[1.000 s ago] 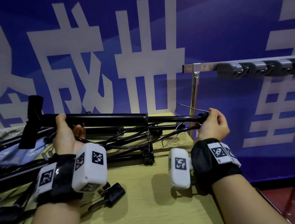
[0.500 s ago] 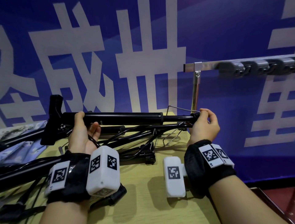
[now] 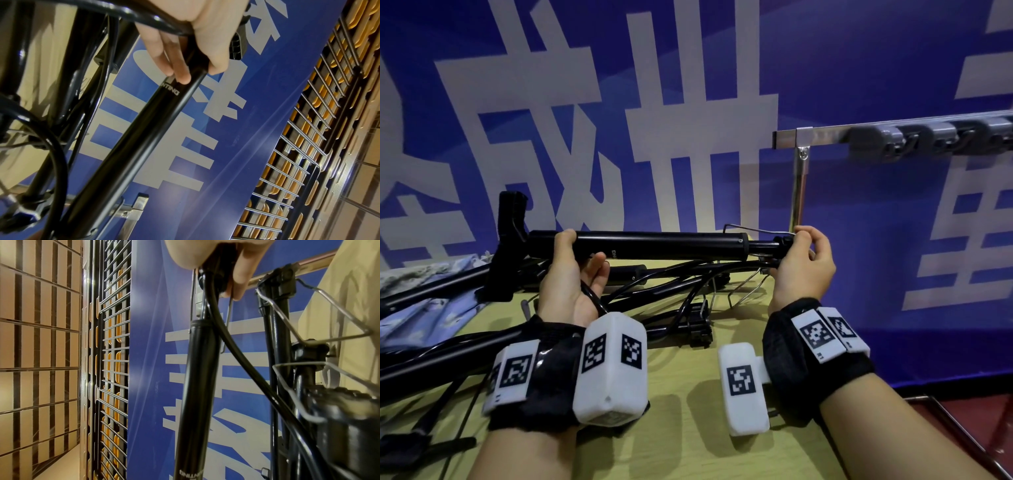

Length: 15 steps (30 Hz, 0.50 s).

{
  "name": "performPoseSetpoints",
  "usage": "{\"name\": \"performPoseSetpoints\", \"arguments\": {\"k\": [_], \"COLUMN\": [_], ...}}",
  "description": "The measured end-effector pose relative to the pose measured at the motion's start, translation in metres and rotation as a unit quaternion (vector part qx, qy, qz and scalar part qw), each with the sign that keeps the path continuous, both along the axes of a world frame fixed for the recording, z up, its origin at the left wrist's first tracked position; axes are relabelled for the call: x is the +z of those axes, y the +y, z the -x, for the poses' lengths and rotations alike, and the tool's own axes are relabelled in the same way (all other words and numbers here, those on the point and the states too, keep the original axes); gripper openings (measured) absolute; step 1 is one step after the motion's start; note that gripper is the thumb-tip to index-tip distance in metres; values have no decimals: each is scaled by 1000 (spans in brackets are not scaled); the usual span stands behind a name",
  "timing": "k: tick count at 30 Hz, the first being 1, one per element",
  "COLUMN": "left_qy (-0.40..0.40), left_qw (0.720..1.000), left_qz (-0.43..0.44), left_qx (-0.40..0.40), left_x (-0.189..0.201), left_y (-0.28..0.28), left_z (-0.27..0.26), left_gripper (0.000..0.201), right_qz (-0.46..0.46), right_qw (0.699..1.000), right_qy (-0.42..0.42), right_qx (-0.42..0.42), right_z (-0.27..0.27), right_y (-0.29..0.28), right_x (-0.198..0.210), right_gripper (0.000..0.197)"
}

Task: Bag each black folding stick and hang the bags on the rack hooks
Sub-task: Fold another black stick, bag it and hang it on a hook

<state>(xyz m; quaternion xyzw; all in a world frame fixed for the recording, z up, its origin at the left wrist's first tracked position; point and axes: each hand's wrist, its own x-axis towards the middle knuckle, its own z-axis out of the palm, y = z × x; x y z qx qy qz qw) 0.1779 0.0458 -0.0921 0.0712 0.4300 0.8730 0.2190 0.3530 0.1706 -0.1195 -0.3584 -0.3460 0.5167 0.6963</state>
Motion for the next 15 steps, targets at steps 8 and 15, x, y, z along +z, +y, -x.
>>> {"name": "performPoseSetpoints", "arguments": {"k": [8, 15], "left_qy": [-2, -10], "left_qw": [1000, 1000], "left_qz": [-2, -2], "left_qx": [-24, -20], "left_x": [-1, -1], "left_y": [3, 4], "left_z": [-3, -4], "left_gripper": [32, 28], "right_qz": [-6, -5], "right_qw": [1000, 1000], "right_qy": [-2, 2], "right_qx": [10, 5], "right_z": [2, 3], "right_y": [-5, -7], "right_x": [1, 2], "right_gripper": [24, 25]}}
